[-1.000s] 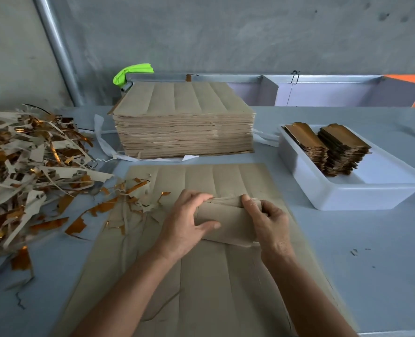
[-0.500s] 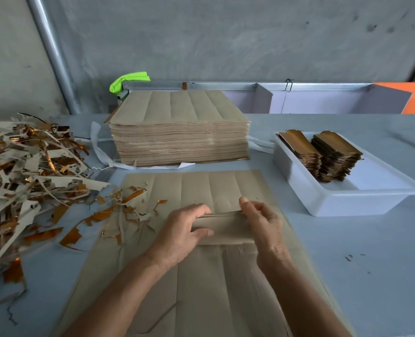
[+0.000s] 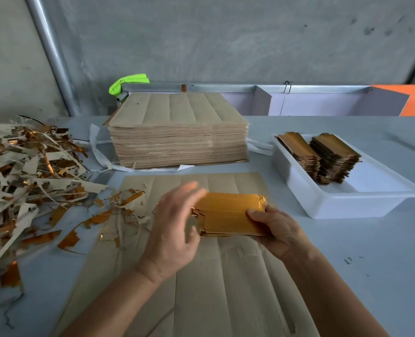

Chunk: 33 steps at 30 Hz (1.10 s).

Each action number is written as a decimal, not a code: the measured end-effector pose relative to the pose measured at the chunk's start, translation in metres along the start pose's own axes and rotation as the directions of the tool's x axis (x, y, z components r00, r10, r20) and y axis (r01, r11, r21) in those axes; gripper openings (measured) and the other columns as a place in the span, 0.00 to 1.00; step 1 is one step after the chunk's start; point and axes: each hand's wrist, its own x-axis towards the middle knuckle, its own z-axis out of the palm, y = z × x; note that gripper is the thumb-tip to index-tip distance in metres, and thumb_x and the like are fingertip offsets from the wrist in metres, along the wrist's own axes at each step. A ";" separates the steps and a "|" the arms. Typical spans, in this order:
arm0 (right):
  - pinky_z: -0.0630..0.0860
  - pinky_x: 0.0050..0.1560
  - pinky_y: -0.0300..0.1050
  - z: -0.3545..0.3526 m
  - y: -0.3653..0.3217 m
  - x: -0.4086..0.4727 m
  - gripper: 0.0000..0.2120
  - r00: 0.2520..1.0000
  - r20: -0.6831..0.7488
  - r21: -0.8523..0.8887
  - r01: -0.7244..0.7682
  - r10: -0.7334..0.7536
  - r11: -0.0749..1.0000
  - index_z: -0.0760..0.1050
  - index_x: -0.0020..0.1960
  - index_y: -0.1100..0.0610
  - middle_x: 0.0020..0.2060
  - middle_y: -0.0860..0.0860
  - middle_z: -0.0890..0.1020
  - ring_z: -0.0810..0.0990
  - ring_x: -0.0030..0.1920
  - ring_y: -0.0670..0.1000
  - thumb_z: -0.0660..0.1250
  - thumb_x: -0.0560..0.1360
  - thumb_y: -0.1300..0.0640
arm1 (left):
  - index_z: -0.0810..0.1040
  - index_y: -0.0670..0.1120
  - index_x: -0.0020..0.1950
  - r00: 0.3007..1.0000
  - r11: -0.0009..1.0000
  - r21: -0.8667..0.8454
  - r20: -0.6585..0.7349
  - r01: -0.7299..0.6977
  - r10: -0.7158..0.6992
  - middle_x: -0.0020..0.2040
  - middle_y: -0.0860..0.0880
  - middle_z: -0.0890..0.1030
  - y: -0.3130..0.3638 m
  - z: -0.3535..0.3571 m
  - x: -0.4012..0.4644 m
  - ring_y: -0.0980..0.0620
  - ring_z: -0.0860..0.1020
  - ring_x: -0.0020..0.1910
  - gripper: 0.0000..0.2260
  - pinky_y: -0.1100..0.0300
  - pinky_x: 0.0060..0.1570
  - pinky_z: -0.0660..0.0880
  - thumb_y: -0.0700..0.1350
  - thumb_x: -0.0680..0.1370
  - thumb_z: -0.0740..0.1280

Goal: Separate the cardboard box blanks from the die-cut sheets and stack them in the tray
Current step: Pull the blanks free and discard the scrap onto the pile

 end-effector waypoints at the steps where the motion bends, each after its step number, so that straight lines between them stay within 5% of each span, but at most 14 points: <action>1: 0.80 0.36 0.48 -0.003 0.004 0.001 0.13 0.998 0.003 -0.004 0.061 -0.061 0.998 0.76 0.54 0.60 0.47 0.57 0.81 0.81 0.47 0.57 0.69 0.71 0.69 | 0.66 0.51 0.68 0.967 0.944 -0.220 -0.009 0.248 -0.256 0.66 0.48 0.70 -0.001 -0.004 0.000 0.54 0.69 0.65 0.29 0.52 0.67 0.68 0.38 0.67 0.67; 3: 0.81 0.38 0.47 -0.003 0.013 0.001 0.10 0.983 0.021 -0.016 0.184 -0.184 0.983 0.79 0.50 0.57 0.42 0.54 0.84 0.83 0.42 0.53 0.70 0.70 0.67 | 0.63 0.54 0.70 0.742 0.585 -0.512 0.170 0.629 -0.648 0.66 0.51 0.71 -0.002 -0.005 0.007 0.58 0.73 0.60 0.31 0.55 0.60 0.71 0.53 0.68 0.68; 4: 0.81 0.41 0.49 -0.001 0.018 0.000 0.09 0.971 0.036 -0.024 0.236 -0.235 0.971 0.79 0.49 0.58 0.42 0.54 0.84 0.82 0.42 0.53 0.70 0.70 0.67 | 0.64 0.53 0.70 0.642 0.450 -0.514 0.290 0.730 -0.710 0.65 0.52 0.72 -0.005 -0.003 0.011 0.56 0.75 0.58 0.34 0.53 0.59 0.73 0.58 0.66 0.70; 6: 0.80 0.46 0.50 0.005 0.028 -0.004 0.09 0.938 0.069 -0.081 0.345 -0.340 0.935 0.79 0.51 0.61 0.45 0.59 0.83 0.81 0.44 0.55 0.70 0.71 0.66 | 0.69 0.50 0.65 0.582 0.373 -0.482 0.417 0.793 -0.698 0.60 0.50 0.76 -0.011 0.007 0.010 0.50 0.77 0.57 0.31 0.46 0.60 0.74 0.53 0.66 0.76; 10: 0.77 0.36 0.35 0.006 0.037 -0.008 0.07 0.899 0.076 -0.332 0.431 -0.432 0.839 0.81 0.48 0.63 0.41 0.56 0.85 0.82 0.38 0.50 0.70 0.71 0.69 | 0.75 0.47 0.57 0.623 0.441 -0.482 0.329 0.757 -0.710 0.52 0.44 0.81 -0.019 0.017 -0.001 0.45 0.80 0.53 0.19 0.49 0.56 0.77 0.34 0.69 0.74; 13: 0.78 0.38 0.44 0.000 0.033 -0.008 0.07 0.904 0.082 -0.299 0.424 -0.420 0.855 0.79 0.48 0.63 0.41 0.59 0.83 0.81 0.41 0.52 0.71 0.71 0.62 | 0.75 0.53 0.51 0.676 0.530 -0.448 0.281 0.720 -0.681 0.48 0.44 0.81 -0.023 0.018 -0.004 0.45 0.80 0.48 0.17 0.54 0.51 0.79 0.35 0.69 0.74; 16: 0.72 0.34 0.37 0.009 0.037 -0.007 0.14 0.892 -0.017 -0.322 0.423 -0.452 0.847 0.76 0.40 0.58 0.32 0.49 0.79 0.76 0.34 0.43 0.68 0.73 0.46 | 0.74 0.54 0.50 0.718 0.583 -0.441 0.253 0.683 -0.649 0.47 0.45 0.81 -0.020 0.023 -0.008 0.47 0.80 0.48 0.16 0.56 0.48 0.79 0.38 0.70 0.74; 20: 0.65 0.32 0.35 0.019 0.051 -0.002 0.16 0.819 -0.172 -0.324 0.479 -0.548 0.816 0.71 0.35 0.57 0.28 0.48 0.69 0.67 0.33 0.44 0.64 0.78 0.50 | 0.75 0.49 0.48 0.655 0.392 -0.639 0.238 0.662 -0.717 0.44 0.46 0.81 -0.008 0.036 -0.009 0.48 0.79 0.45 0.20 0.56 0.47 0.77 0.56 0.62 0.74; 22: 0.66 0.29 0.30 0.020 0.057 -0.001 0.15 0.783 -0.182 -0.333 0.520 -0.595 0.786 0.71 0.35 0.58 0.28 0.47 0.68 0.67 0.30 0.41 0.63 0.78 0.52 | 0.75 0.49 0.40 0.600 0.381 -0.668 0.122 0.639 -0.791 0.35 0.53 0.78 -0.003 0.045 -0.006 0.56 0.76 0.37 0.20 0.65 0.40 0.73 0.62 0.62 0.75; 24: 0.67 0.30 0.30 0.020 0.060 0.001 0.14 0.758 -0.169 -0.338 0.556 -0.630 0.759 0.73 0.37 0.59 0.29 0.47 0.70 0.68 0.30 0.38 0.63 0.79 0.53 | 0.73 0.48 0.35 0.574 0.413 -0.697 -0.001 0.587 -0.819 0.30 0.56 0.74 0.003 0.051 -0.001 0.63 0.71 0.30 0.15 0.74 0.32 0.68 0.56 0.68 0.74; 27: 0.67 0.33 0.35 0.026 0.061 -0.001 0.16 0.715 -0.128 -0.390 0.601 -0.687 0.698 0.74 0.40 0.60 0.31 0.50 0.72 0.69 0.33 0.41 0.59 0.80 0.51 | 0.74 0.47 0.38 0.585 0.449 -0.738 -0.090 0.504 -0.806 0.31 0.56 0.75 0.006 0.054 0.005 0.65 0.71 0.28 0.08 0.74 0.31 0.68 0.46 0.73 0.71; 33: 0.66 0.33 0.36 0.023 0.063 -0.004 0.20 0.692 -0.007 -0.447 0.643 -0.722 0.621 0.71 0.40 0.62 0.31 0.51 0.69 0.68 0.34 0.44 0.55 0.78 0.46 | 0.73 0.45 0.39 0.701 0.493 -0.728 -0.023 0.477 -0.713 0.29 0.60 0.74 0.004 0.050 -0.002 0.65 0.70 0.30 0.07 0.74 0.34 0.67 0.43 0.76 0.67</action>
